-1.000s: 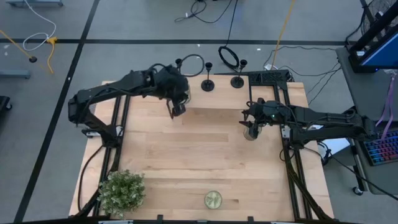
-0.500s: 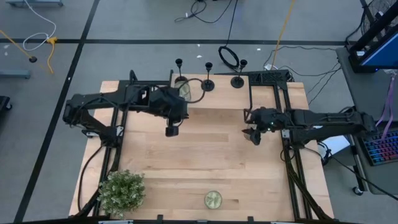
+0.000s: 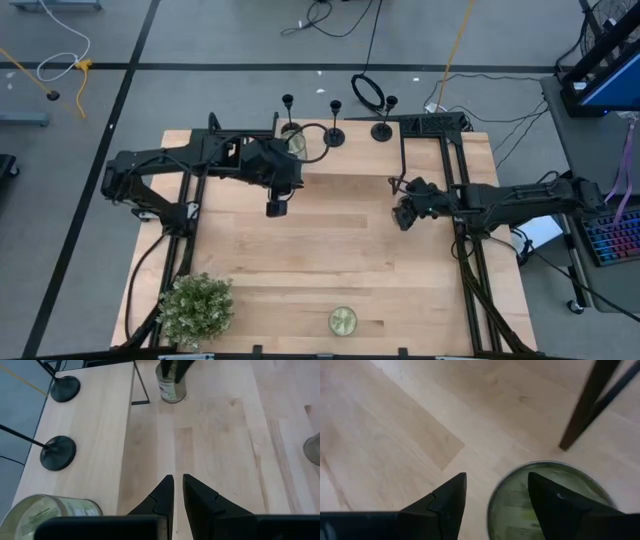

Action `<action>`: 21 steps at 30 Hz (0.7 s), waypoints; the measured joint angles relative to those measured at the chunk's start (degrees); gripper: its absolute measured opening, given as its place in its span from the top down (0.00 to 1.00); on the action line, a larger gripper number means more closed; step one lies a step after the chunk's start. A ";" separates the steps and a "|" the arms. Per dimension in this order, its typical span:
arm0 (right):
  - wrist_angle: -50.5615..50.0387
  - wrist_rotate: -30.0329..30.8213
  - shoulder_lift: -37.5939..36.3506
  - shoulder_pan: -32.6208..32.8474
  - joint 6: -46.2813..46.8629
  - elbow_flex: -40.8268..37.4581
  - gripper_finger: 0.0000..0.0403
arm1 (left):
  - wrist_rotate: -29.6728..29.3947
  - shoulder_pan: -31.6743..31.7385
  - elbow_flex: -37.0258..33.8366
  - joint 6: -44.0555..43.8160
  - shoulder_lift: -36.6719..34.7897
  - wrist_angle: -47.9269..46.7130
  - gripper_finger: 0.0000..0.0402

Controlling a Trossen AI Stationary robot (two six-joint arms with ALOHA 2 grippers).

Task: Pick & Place candle stick holders
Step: Put the top light green scented candle on the shelf

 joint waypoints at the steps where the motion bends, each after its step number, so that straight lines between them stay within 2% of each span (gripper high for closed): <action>1: 1.26 -0.05 0.27 0.00 -0.02 -0.60 0.50 | -0.02 0.17 0.00 0.00 0.00 0.02 0.88; 10: 2.21 0.14 1.03 -0.02 -2.82 -1.11 0.58 | -0.03 1.63 -0.02 0.02 0.00 0.07 0.88; 17: 1.66 -0.13 1.56 -0.02 -4.71 -1.13 0.75 | -0.02 2.22 -0.02 0.04 0.00 0.08 0.88; 21: 1.11 -3.90 2.85 -0.02 -6.27 -1.13 0.85 | -0.02 2.20 -0.02 0.05 0.00 0.10 0.88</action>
